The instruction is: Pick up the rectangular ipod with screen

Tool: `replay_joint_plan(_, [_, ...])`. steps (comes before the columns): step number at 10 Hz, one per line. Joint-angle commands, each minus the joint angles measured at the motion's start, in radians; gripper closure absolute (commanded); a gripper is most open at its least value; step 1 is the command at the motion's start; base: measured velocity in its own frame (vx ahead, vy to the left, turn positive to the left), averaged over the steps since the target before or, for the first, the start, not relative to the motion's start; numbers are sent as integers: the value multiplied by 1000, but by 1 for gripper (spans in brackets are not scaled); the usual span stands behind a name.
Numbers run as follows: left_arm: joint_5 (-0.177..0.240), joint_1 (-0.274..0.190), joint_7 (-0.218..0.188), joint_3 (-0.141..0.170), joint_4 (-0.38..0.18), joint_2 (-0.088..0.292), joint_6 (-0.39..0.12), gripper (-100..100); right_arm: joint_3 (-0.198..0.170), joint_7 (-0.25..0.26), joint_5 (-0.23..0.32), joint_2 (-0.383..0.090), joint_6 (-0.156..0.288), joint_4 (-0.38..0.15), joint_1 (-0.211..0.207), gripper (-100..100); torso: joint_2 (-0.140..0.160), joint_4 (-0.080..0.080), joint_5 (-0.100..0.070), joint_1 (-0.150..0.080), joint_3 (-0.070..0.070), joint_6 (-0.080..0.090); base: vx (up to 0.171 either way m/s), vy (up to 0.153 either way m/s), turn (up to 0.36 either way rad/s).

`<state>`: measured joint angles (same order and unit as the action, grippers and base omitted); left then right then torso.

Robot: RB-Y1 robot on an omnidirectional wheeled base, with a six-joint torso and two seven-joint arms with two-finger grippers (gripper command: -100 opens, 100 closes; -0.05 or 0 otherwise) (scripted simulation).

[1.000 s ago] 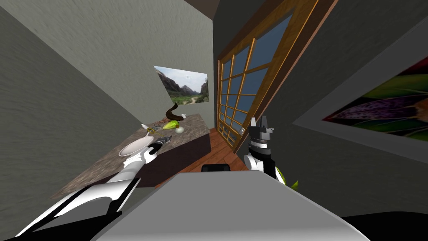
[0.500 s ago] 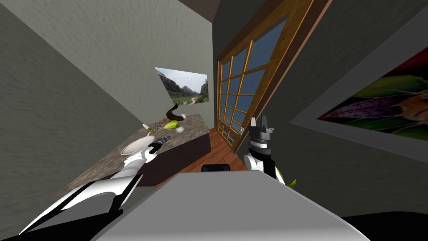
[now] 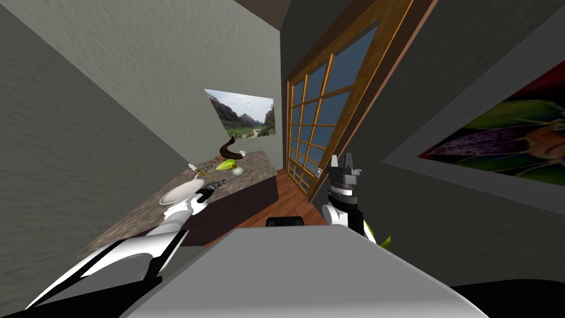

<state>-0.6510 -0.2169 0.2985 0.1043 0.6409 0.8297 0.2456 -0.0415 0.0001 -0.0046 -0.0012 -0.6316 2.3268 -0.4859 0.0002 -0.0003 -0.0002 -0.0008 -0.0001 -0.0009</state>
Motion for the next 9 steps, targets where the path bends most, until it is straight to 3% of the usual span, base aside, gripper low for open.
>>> replay_joint_plan(1, [26, 50, 21, 11, 50, -8, -26, 100, 0, 0, 0, 0, 0, 0, 0, 0, 0, 0, 0, 0, 0, 0, 47, 27, 10])
replay_joint_plan(2, [26, 64, 21, 11, 75, -8, -26, 100, 0, 0, 0, 0, 0, 0, 0, 0, -2, 0, 0, 2, -1, -1, 63, 32, 21])
replay_joint_plan(3, [53, 104, 34, 19, 115, -13, -57, 100, 0, 0, 0, 0, 0, 0, 0, 0, -3, -1, 0, 3, -2, -1, 75, 35, 14])
replay_joint_plan(4, [53, 136, 34, 19, 152, -13, -57, 100, 0, 0, 0, 0, 0, 0, 0, 0, -4, -1, 1, 4, -3, -2, 61, 28, 12])
replay_joint_plan(5, [53, 136, 34, 19, 169, -13, -57, 100, 0, 0, 0, 0, 0, 0, 0, 0, -4, -2, 2, 5, -3, -2, 22, 11, 12])
replay_joint_plan(6, [80, 181, 47, 27, 206, -19, -89, 100, 0, 0, 0, 0, 0, 0, 0, 0, -3, -2, 2, 5, -3, -2, 47, 21, 1])
replay_joint_plan(7, [80, 205, 47, 27, 230, -19, -89, 100, 0, 0, 0, 0, 0, 0, 0, 0, -4, -4, 3, 7, -4, -4, 54, 24, 5])
replay_joint_plan(8, [80, 208, 47, 27, 264, -19, -89, 100, 0, 0, 0, 0, 0, 0, 0, 0, -4, -5, 5, 9, -4, -5, 18, 14, 28])
replay_joint_plan(9, [106, 259, 61, 35, 305, -24, -121, 100, 0, 0, 0, 0, 0, 0, 0, 0, -3, -5, 5, 9, -4, -4, 41, 24, 10])
